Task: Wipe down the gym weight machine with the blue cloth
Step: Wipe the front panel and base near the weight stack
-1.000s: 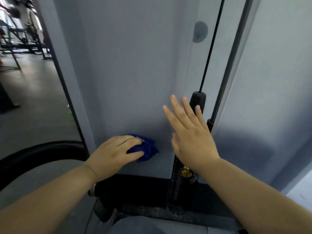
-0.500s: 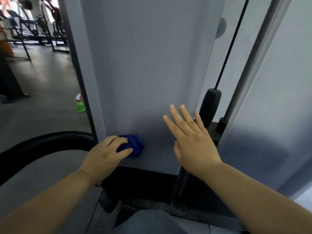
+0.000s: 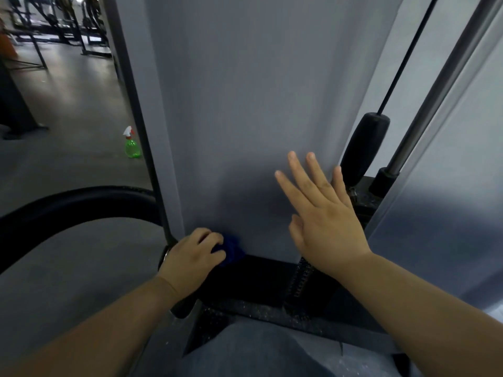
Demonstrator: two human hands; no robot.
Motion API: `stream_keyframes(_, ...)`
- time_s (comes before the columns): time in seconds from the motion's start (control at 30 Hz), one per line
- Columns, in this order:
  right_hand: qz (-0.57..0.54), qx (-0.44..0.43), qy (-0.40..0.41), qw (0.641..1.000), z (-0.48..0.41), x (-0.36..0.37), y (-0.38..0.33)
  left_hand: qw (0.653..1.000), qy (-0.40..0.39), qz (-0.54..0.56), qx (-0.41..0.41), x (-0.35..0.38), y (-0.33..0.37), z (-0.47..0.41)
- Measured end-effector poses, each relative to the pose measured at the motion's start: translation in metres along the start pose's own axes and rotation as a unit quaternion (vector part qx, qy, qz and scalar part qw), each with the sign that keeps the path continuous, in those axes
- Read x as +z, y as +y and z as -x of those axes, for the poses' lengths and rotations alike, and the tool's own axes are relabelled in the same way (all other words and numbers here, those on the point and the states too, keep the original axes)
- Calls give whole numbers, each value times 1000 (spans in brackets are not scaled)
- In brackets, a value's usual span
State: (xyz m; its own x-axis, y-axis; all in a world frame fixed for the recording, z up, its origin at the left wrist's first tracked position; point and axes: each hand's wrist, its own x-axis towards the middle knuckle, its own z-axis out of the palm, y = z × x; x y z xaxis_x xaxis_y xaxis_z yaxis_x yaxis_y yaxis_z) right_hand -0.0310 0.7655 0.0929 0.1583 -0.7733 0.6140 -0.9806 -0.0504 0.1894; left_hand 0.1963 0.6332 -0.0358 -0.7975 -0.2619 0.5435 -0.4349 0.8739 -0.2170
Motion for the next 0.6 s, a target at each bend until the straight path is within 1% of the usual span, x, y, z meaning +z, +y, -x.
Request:
stream_keyframes(0.03, 0, -2, -3, 1000, 2, 0, 1, 1000, -9, 8, 1, 1, 0, 2)
stream_keyframes(0.07, 1, -3, -6, 1000, 4, 1, 2, 1000, 0, 11, 4, -2, -1, 0)
stream_keyframes(0.13, 3, -4, -9, 1000, 8, 1, 6, 997, 70, 17, -4, -18, -2, -15)
stream_keyframes(0.2, 3, -4, -11, 1000, 12, 2, 10, 987, 157, 25, -37, -40, -1, -39)
stream_keyframes(0.23, 5, -5, -13, 1000, 13, 3, 12, 980, 188, 24, -52, -47, 2, -50)
stream_keyframes(0.27, 9, -7, -15, 1000, 15, 3, 13, 977, 202, 21, -59, -48, 6, -56)
stream_keyframes(0.33, 20, -10, -18, 1000, 18, 2, 17, 983, 178, 23, -39, -32, 16, -54)
stream_keyframes(0.43, 41, -19, -25, 999, 22, -1, 22, 997, 63, 22, 34, 5, 29, -29)
stream_keyframes(0.47, 47, -24, -28, 998, 24, -2, 24, 998, 27, 28, 43, 9, 32, -24)
stream_keyframes(0.5, 53, -27, -32, 998, 26, -3, 27, 999, 12, 31, 42, 10, 34, -25)
stream_keyframes(0.53, 57, -28, -36, 997, 28, -4, 29, 999, 18, 33, 39, 6, 37, -29)
stream_keyframes(0.6, 61, -29, -40, 997, 32, -6, 34, 996, 79, 38, 25, -12, 43, -50)
